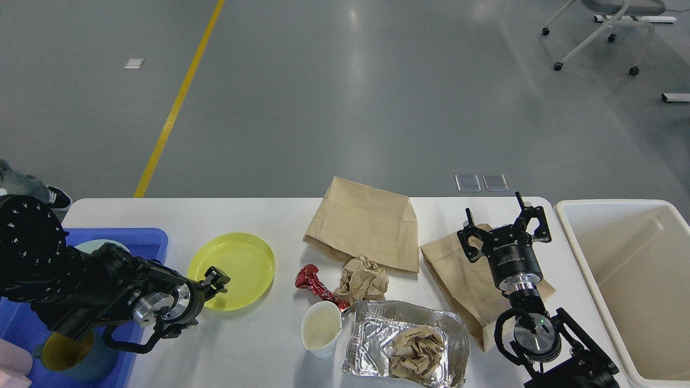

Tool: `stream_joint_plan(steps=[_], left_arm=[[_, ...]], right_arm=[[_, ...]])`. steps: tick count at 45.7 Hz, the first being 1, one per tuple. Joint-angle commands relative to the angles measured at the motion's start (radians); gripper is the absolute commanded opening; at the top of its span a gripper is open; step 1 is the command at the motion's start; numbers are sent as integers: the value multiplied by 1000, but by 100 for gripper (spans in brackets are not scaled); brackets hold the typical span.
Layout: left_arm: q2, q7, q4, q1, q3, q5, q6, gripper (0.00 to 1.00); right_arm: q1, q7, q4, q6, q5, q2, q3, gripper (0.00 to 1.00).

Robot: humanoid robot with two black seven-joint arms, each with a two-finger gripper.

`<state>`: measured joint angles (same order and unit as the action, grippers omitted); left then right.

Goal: Tidy desktop
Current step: 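Close the left gripper on the yellow plate's rim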

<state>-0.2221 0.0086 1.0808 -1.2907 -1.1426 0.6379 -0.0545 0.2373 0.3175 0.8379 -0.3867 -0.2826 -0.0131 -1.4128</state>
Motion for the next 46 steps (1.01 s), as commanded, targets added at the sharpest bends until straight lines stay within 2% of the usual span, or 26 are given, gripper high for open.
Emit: stream_joint_plan(steps=[1, 5, 9, 16, 30, 46], left_arm=[[-29, 1, -7, 1, 6, 8, 25, 64], [-33, 1, -13, 2, 18, 11, 27, 59], [-34, 1, -16, 4, 26, 12, 28, 49], [-34, -1, -18, 4, 29, 17, 45, 43], [-34, 1, -19, 19, 47, 57, 45, 41], [-37, 1, -18, 19, 49, 131, 47, 33]], right_arm=[[0, 0, 1, 0, -1, 1, 0, 100], [0, 0, 0, 0, -1, 1, 0, 100], [0, 0, 0, 0, -1, 1, 0, 100], [0, 0, 1, 0, -1, -1, 0, 100], [0, 0, 1, 0, -1, 1, 0, 100], [0, 0, 1, 0, -1, 1, 0, 100]])
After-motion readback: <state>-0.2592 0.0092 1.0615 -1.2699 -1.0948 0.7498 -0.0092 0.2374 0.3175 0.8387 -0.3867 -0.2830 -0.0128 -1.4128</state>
